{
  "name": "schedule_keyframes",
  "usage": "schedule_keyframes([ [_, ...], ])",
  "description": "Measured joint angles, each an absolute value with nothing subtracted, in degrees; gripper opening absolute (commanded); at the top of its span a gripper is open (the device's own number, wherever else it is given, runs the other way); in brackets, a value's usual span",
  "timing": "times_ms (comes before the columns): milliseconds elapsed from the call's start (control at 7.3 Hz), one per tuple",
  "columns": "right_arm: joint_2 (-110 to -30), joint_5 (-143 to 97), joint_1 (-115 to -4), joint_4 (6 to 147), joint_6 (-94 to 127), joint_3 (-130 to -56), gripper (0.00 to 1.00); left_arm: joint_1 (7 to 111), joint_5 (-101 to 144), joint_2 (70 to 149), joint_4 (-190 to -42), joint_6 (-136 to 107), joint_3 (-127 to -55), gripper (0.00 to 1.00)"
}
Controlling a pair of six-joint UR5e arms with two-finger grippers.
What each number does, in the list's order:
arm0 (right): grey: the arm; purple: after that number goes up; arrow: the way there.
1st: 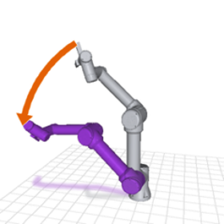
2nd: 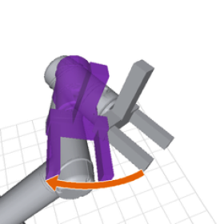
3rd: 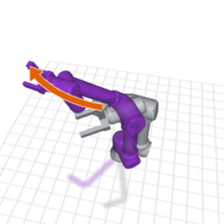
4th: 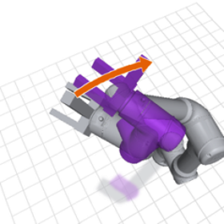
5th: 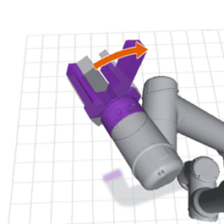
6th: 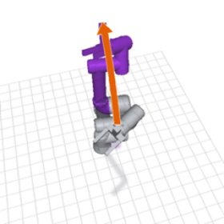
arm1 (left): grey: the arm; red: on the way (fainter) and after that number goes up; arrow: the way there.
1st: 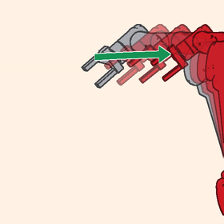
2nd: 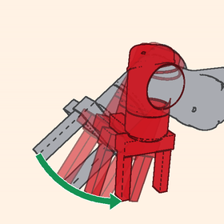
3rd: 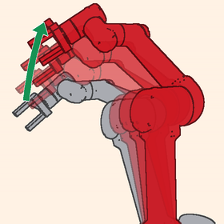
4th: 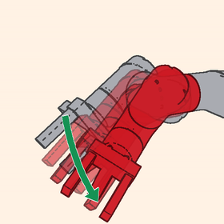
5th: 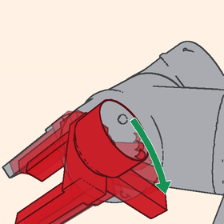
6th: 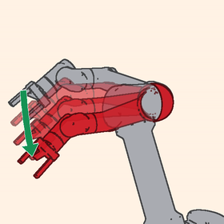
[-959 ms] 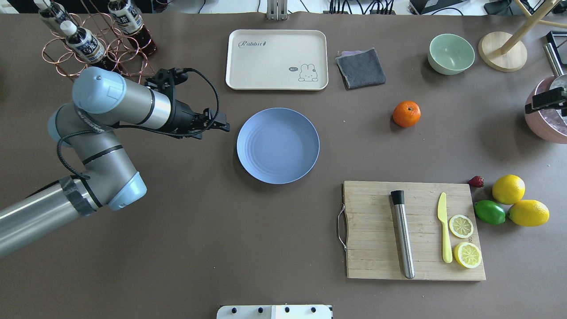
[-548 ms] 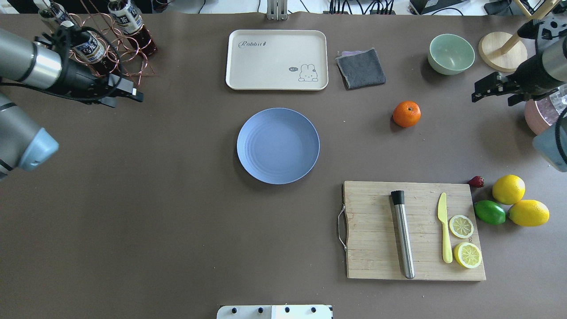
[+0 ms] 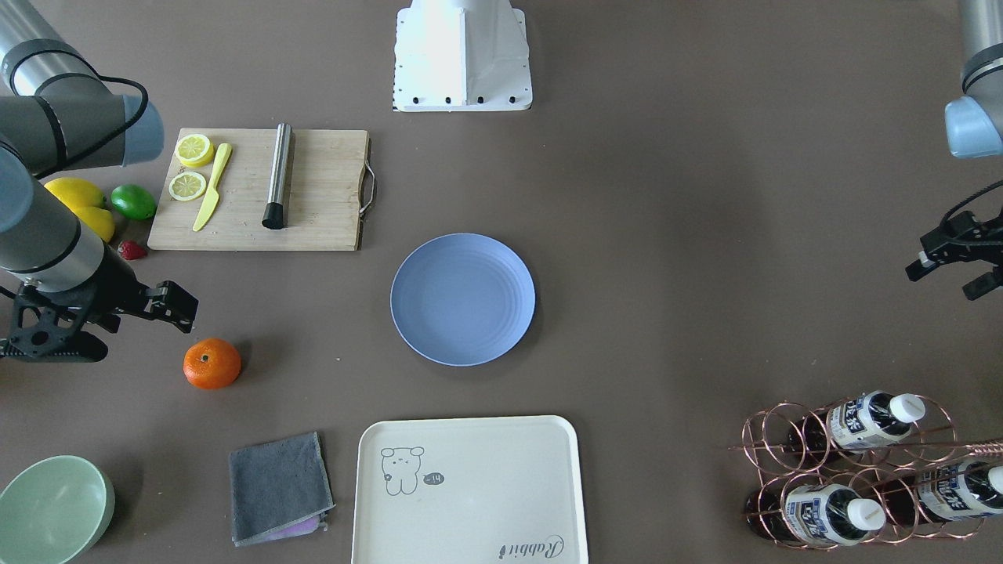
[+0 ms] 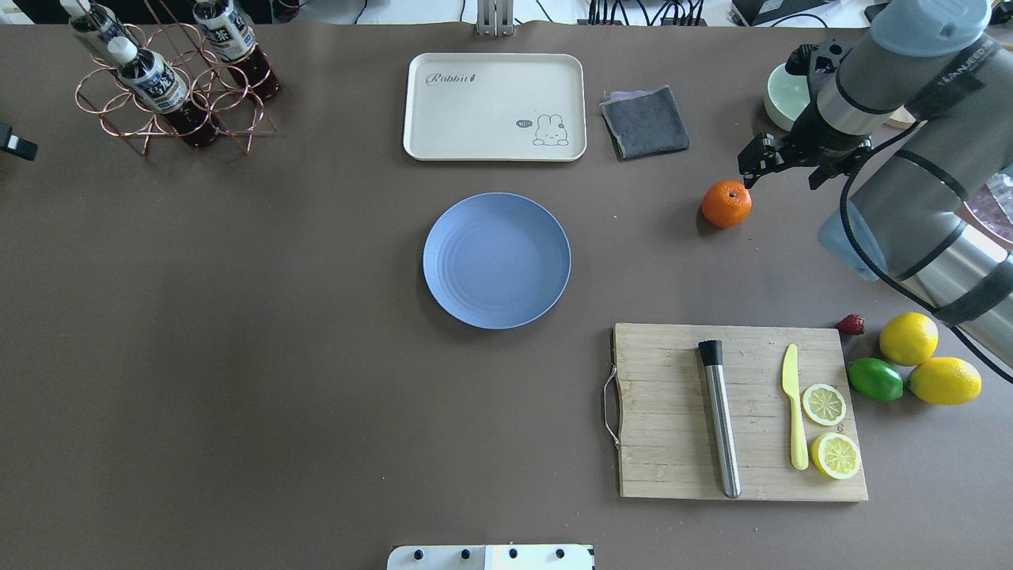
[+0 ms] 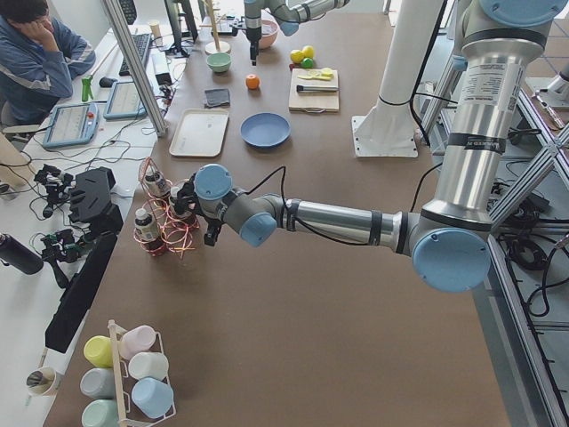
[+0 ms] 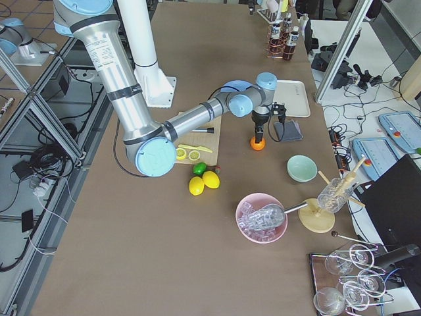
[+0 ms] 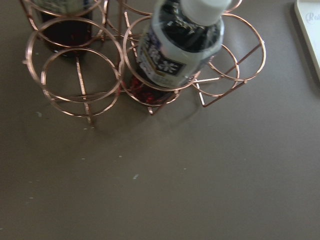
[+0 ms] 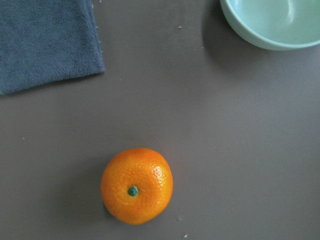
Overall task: Pick orange to plate
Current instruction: 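Move the right gripper over the orange while the left arm withdraws, then close the right gripper on the orange and lift it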
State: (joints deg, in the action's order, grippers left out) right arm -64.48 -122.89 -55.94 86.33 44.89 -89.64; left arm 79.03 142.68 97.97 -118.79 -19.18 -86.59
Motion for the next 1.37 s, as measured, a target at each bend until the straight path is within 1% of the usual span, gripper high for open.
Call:
schedule_keyframes([
  [274,-61.3,-122.0,-53.9,84.0,44.8,-84.0,1.0,81.4,142.6,95.6,-115.1,-11.6,-86.8,0.98],
  [548,-61.0,-121.6,-52.8,78.9,45.0,-79.9,1.0,81.7,142.4,94.9,-114.7,-10.6,-86.9,0.98],
  [822,-61.1,-121.3,-51.9,77.1,45.3,-78.6,1.0,81.8,142.4,94.8,-114.8,-10.5,-86.9,0.98],
  [1096,-61.1,-120.1,-51.2,76.8,45.4,-78.1,0.96,81.9,142.4,94.8,-114.8,-10.5,-86.9,0.98],
  [1233,-61.1,-119.4,-51.0,76.8,45.4,-78.0,0.73,81.9,142.4,94.6,-114.9,-10.5,-86.9,0.98],
  [1370,-61.2,-118.4,-50.8,76.9,45.7,-78.0,0.15,81.9,142.4,94.4,-115.2,-10.5,-86.9,0.98],
])
